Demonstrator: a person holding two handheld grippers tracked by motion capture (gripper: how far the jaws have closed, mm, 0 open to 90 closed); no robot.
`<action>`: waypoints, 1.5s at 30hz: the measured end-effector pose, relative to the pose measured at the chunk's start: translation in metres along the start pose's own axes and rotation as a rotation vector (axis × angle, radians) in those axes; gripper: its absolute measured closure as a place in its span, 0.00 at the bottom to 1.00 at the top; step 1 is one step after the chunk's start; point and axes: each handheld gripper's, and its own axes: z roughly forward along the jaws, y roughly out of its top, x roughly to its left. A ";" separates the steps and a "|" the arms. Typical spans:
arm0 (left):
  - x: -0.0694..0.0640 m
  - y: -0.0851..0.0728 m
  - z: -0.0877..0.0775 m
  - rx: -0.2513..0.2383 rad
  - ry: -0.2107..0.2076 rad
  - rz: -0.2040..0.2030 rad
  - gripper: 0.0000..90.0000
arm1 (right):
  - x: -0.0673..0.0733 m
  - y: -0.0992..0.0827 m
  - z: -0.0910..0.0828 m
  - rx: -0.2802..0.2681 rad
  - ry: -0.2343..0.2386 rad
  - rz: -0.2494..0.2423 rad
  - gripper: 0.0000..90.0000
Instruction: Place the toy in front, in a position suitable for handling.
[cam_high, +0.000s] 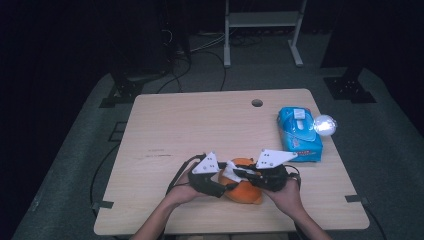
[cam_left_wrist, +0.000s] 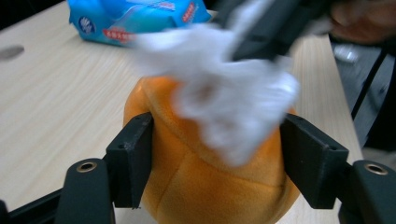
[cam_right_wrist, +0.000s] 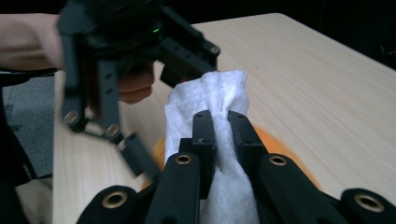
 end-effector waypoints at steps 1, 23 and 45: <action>-0.002 0.001 0.000 0.002 0.003 0.018 0.35 | -0.002 0.002 0.000 -0.002 -0.002 -0.003 0.91; -0.009 0.007 -0.002 0.002 -0.029 0.028 0.37 | -0.001 0.000 -0.007 -0.002 -0.013 -0.017 0.91; 0.005 0.001 -0.005 -0.017 -0.056 -0.052 0.20 | -0.018 -0.013 0.000 0.039 -0.054 0.033 0.91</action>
